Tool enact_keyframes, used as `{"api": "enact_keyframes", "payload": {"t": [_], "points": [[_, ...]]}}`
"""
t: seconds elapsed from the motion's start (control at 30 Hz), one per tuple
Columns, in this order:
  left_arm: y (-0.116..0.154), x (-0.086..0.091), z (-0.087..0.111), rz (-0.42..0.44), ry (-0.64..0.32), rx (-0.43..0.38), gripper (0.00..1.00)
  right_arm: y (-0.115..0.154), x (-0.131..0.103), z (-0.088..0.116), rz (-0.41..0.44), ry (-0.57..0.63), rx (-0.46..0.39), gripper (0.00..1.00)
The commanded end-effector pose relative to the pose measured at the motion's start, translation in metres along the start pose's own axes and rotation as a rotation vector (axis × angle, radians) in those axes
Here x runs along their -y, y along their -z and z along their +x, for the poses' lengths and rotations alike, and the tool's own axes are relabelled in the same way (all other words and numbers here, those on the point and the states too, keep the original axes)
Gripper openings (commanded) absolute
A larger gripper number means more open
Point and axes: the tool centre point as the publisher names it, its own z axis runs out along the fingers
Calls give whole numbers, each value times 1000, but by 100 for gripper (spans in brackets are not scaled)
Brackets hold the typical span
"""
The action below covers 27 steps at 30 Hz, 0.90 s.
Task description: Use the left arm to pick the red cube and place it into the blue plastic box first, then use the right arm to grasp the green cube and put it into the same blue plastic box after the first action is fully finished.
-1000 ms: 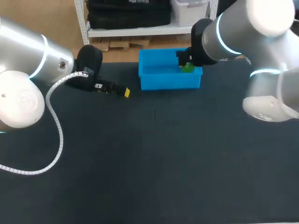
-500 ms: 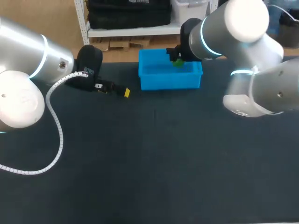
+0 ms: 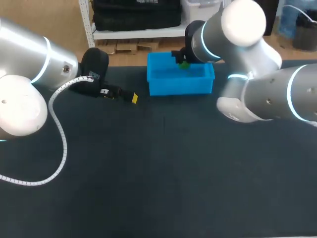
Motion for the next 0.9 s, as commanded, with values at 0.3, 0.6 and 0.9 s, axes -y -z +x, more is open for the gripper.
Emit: {"api": "enact_keyframes", "payload": {"t": [0.3, 0.6, 0.9], "points": [[0, -1, 1, 6, -2, 5, 100, -44, 10, -11, 41, -18, -61, 0], [0, -1, 1, 6, -2, 5, 100, -63, 19, -1, 83, -21, -102, 0], [0, -1, 1, 6, -2, 5, 100, -69, 24, -2, 101, -27, -120, 0]]}}
